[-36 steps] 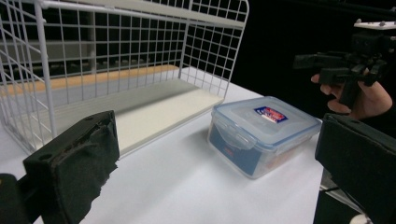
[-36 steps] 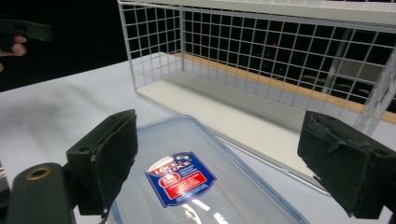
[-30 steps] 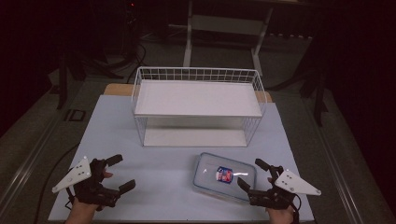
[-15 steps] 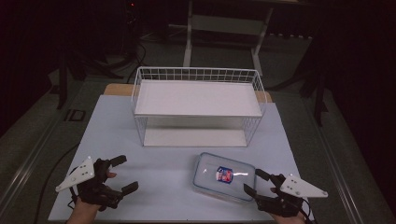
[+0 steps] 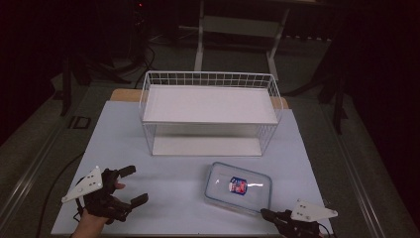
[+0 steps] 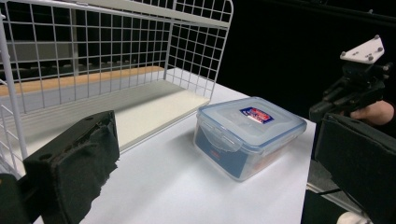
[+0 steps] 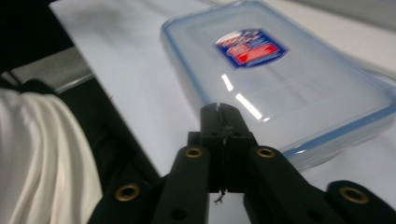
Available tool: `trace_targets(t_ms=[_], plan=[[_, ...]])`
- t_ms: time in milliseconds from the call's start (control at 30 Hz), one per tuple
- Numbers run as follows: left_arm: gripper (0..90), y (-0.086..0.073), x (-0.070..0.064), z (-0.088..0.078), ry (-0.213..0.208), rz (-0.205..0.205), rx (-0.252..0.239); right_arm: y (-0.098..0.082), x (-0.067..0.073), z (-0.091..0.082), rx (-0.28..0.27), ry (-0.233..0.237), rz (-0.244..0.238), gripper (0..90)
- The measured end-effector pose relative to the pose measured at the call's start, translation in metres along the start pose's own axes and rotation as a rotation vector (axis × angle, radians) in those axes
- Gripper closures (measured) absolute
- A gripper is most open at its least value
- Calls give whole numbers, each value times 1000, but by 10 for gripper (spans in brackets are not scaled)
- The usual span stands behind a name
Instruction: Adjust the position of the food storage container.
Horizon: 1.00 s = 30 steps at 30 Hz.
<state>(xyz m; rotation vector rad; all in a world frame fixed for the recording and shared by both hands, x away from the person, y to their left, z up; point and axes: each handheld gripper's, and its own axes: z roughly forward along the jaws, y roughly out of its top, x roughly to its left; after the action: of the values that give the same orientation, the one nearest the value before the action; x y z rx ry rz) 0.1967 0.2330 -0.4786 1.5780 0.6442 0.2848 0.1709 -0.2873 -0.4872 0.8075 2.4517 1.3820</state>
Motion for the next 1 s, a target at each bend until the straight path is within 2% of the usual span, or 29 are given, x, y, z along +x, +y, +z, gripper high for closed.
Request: trace_targets(t_ms=[167,267,400,467,833,1000], plan=[[0,0,0,1,-4,0,4,-3,2,5,33,39,-9,897],[0,-1,0,1,-7,-1,7,-4,3,10,64,46,-26,897],[0,-1,1,1,-9,-3,10,-7,-1,13,95,17,-19,898],[0,-1,1,1,-11,-3,10,-8,-3,13,93,28,-12,898],[0,-1,1,1,-14,-1,12,-5,-10,15,94,-48,-13,899],[0,-1,0,2,-14,0,15,-3,-15,16,88,-59,-13,899]])
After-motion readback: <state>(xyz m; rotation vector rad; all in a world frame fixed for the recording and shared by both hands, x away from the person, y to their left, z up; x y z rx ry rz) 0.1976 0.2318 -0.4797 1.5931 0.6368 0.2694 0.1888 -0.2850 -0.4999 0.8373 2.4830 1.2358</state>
